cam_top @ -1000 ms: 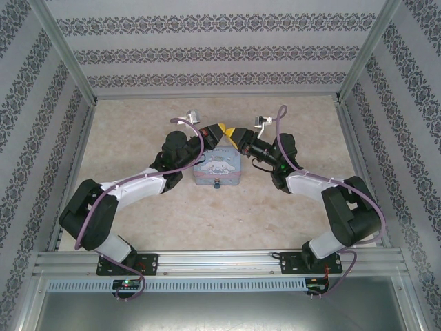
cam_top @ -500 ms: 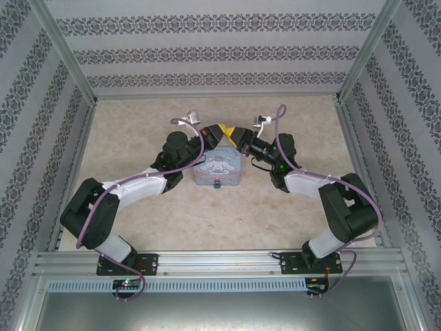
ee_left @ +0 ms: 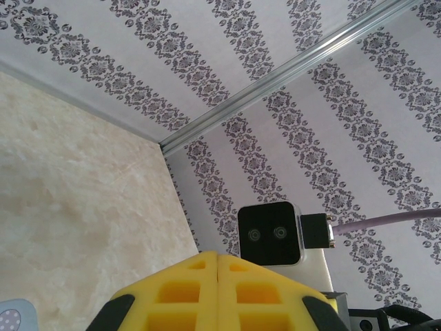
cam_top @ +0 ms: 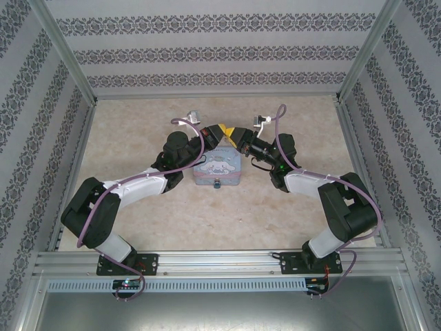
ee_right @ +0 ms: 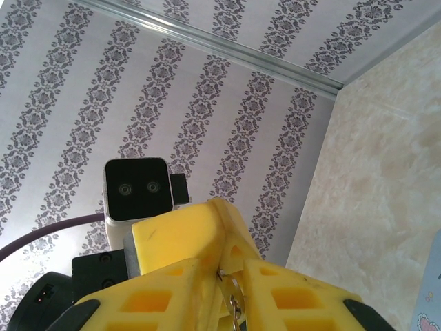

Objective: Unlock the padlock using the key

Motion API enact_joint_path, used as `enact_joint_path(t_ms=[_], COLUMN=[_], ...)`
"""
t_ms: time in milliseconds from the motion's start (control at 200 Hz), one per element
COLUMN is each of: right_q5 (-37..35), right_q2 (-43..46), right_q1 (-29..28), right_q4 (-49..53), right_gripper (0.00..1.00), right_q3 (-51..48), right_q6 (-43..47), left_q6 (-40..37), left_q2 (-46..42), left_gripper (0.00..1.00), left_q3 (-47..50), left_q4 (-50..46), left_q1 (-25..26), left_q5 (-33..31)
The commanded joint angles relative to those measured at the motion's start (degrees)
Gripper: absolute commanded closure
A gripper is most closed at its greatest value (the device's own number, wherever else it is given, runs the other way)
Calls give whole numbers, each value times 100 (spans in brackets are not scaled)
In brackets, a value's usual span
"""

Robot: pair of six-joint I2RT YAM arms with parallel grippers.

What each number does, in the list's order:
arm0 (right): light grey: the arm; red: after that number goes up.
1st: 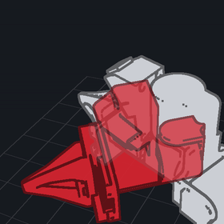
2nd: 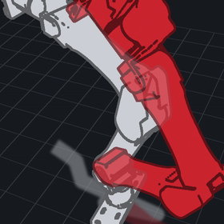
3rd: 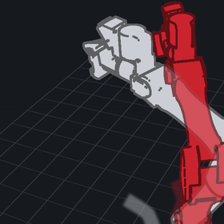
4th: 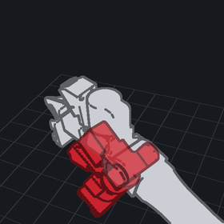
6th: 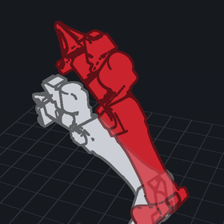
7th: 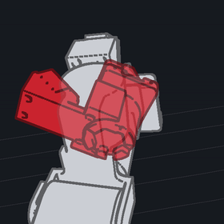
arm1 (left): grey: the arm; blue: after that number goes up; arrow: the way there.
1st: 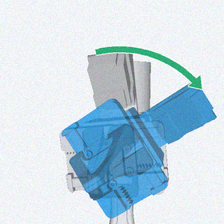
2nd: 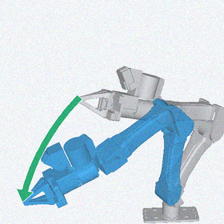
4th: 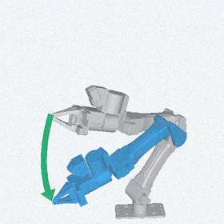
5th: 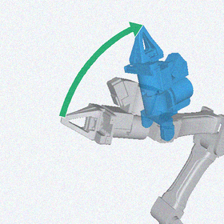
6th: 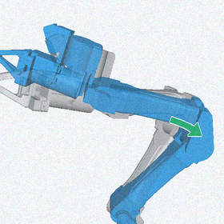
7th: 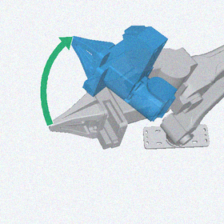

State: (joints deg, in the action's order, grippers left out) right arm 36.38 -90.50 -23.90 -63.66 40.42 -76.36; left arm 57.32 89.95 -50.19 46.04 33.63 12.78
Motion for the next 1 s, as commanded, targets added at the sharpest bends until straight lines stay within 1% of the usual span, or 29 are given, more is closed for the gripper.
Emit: enact_joint_path(t_ms=[0,260,525,595,764,949,994], right_q5=[175,176,167,167,149,70,54], right_q2=[-29,-62,-123,-135,-161,-137,-124], right_q1=[-71,-80,-93,-89,-71,-5,12], right_q4=[-463,-571,-656,-674,-693,-701,-685], right_gripper=[76,78,83,86,100,100,100], right_q3=[-34,-114,-122,-123,-123,-217,-256], right_q6=[9,-35,-81,-90,-107,-125,-125], left_q6=[54,72,86,86,103,177,194], left_q2=[101,103,110,110,109,51,2], left_gripper=[100,100,100,100,100,100,91], left_q3=[36,27,33,27,63,163,199], left_q4=[290,307,309,310,359,307,200], left_q1=[-49,-49,-49,-49,-48,-48,-49], left_q5=[-24,-28,-24,-29,-17,-41,-79])
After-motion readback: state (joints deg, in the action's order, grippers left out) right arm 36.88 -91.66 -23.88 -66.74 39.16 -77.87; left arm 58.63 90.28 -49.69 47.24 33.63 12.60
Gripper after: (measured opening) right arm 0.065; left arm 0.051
